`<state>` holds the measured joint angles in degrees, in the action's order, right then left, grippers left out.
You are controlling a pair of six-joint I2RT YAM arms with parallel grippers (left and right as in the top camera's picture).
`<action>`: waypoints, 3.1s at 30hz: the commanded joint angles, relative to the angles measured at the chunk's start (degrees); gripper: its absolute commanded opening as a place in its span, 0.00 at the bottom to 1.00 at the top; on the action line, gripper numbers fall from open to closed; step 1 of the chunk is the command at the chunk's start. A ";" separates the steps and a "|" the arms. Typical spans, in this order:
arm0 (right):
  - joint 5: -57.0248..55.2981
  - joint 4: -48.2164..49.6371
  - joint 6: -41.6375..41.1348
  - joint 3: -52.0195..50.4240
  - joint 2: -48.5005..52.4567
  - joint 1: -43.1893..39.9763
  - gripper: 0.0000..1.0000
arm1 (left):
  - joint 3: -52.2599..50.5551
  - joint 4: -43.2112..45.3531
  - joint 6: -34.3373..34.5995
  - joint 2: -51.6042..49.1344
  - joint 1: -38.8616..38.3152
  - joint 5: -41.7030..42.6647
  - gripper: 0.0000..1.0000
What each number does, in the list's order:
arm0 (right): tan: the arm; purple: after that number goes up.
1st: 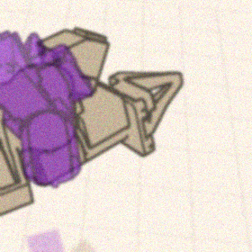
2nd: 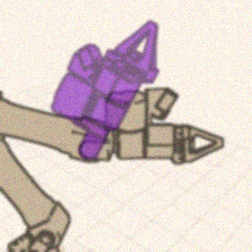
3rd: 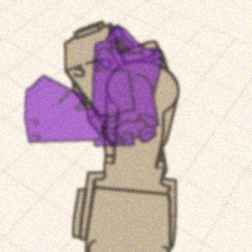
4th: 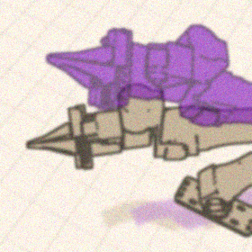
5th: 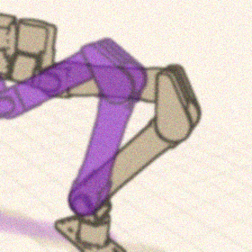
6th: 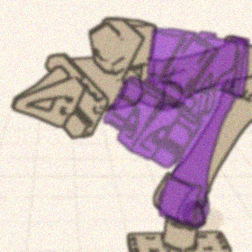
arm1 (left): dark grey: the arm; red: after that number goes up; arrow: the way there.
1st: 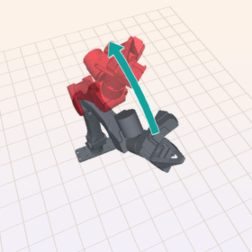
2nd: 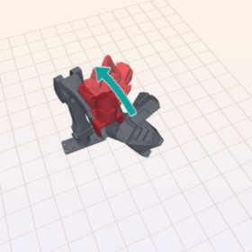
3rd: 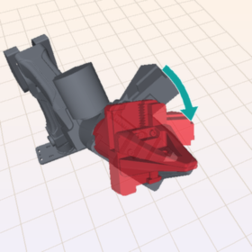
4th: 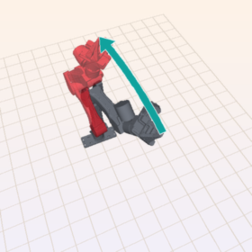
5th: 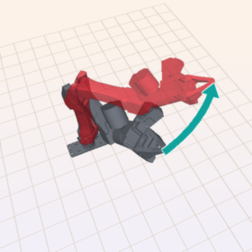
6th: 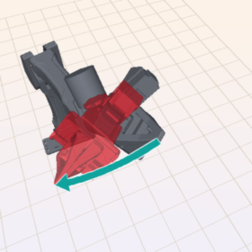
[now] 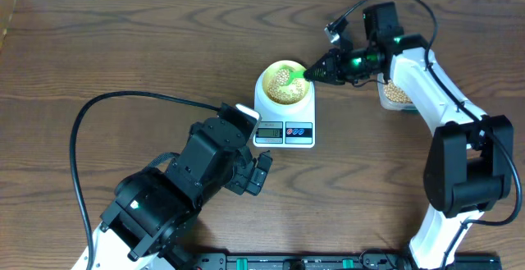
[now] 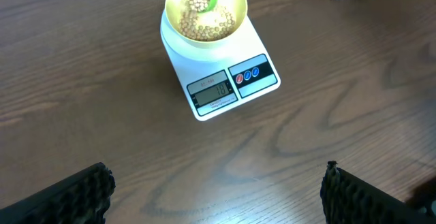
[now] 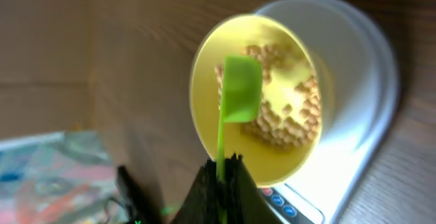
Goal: Scoop item into bowl and weigh 50g on scale
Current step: 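Move the filled scoop with the right gripper over the yellow bowl, then tip the scoop with the right gripper to pour soybeans into the bowl, then carry the empty scoop with the right gripper back to the soybean tub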
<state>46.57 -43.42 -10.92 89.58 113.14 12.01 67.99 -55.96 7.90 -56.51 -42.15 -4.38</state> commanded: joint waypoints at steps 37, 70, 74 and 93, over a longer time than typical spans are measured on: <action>-64.65 -24.96 17.86 24.09 -1.18 26.08 0.01 | 1.14 -0.20 0.33 0.04 -0.04 0.33 0.99; -66.31 -29.62 -6.51 14.93 -5.99 -2.58 0.01 | 1.14 -0.20 0.33 0.04 -0.04 0.33 0.99; -66.36 -27.98 -7.58 10.78 -5.99 -3.04 0.01 | 1.14 -0.20 0.33 0.04 -0.04 0.33 0.99; -58.66 -18.95 -8.17 -1.49 -5.99 -10.93 0.01 | 1.14 -0.20 0.33 0.04 -0.04 0.33 0.99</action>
<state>-18.63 -62.89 -19.09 88.47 108.07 3.18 67.99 -55.99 7.90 -56.51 -42.15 -4.40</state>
